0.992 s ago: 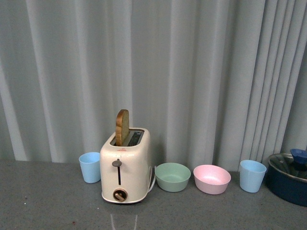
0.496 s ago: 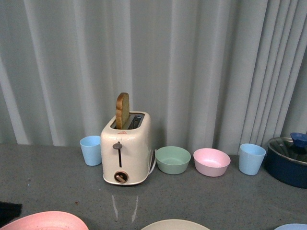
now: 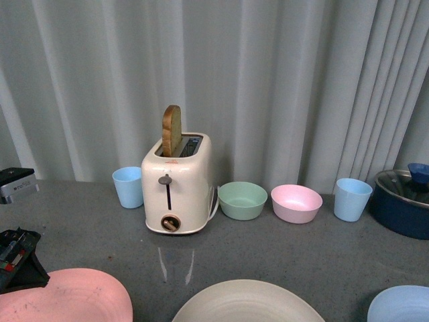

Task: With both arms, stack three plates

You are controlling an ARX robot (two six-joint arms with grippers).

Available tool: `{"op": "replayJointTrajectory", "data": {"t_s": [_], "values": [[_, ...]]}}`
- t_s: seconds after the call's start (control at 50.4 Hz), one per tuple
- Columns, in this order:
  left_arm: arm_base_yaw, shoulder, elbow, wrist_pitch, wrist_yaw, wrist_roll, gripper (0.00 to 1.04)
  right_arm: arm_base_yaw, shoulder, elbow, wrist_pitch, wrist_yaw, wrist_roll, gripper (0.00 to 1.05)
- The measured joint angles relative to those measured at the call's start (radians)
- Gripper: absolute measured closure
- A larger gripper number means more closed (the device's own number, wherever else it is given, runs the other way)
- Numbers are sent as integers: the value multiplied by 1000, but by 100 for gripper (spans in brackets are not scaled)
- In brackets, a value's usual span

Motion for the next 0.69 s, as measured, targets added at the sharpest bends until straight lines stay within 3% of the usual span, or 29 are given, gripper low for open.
{"op": "replayJointTrajectory", "data": {"t_s": [0.377,0.694], "values": [[95,170,161,-70,-114,158,7,0,0,0,0,0,0,7],[118,223,178,-87,-130,190,7,0,0,0,0,0,0,7]]}}
